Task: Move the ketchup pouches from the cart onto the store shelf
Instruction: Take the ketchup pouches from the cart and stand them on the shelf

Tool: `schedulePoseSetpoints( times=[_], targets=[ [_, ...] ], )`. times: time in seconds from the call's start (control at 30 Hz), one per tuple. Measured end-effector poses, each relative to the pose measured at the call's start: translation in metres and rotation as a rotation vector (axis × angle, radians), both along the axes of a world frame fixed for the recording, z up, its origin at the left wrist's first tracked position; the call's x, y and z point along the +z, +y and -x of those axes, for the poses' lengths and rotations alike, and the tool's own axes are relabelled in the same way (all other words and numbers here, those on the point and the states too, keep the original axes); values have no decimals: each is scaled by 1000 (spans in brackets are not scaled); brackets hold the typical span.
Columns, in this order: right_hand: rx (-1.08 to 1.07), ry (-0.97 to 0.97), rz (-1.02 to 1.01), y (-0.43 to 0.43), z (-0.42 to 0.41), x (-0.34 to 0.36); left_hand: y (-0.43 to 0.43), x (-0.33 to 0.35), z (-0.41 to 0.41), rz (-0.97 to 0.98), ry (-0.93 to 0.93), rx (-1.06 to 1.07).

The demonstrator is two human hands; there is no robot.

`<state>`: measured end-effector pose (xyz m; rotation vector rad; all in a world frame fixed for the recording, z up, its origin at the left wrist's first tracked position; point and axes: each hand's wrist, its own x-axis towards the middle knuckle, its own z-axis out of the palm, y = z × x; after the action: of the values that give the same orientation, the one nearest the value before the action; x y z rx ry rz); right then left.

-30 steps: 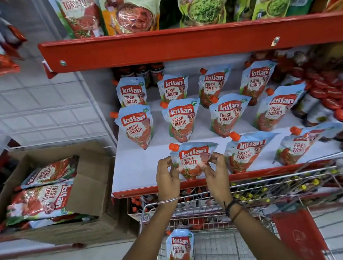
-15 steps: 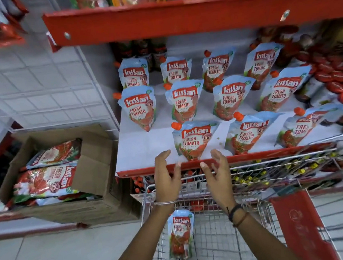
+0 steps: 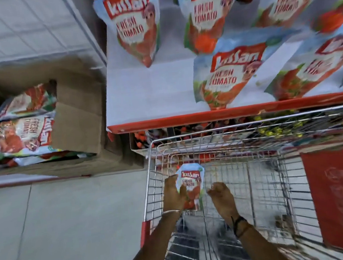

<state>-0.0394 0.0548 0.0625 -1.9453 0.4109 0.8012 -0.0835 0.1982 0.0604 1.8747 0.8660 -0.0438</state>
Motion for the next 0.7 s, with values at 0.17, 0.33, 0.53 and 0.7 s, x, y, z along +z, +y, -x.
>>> schedulePoseSetpoints(
  times=[0.17,0.33,0.53,0.7],
  targets=[
    [80,190,45,14,0,-61,-1,-114,4,104,465,-17],
    [80,265,-93,25,-5,-98,-4,-79,-16,161,606,42],
    [-77,357,-95,25,-15,-113,-6,-93,-22,142,588,36],
    [-49,309,-106,9,-13,-113,-2,-83,-28,200,734,-53]
  ],
)
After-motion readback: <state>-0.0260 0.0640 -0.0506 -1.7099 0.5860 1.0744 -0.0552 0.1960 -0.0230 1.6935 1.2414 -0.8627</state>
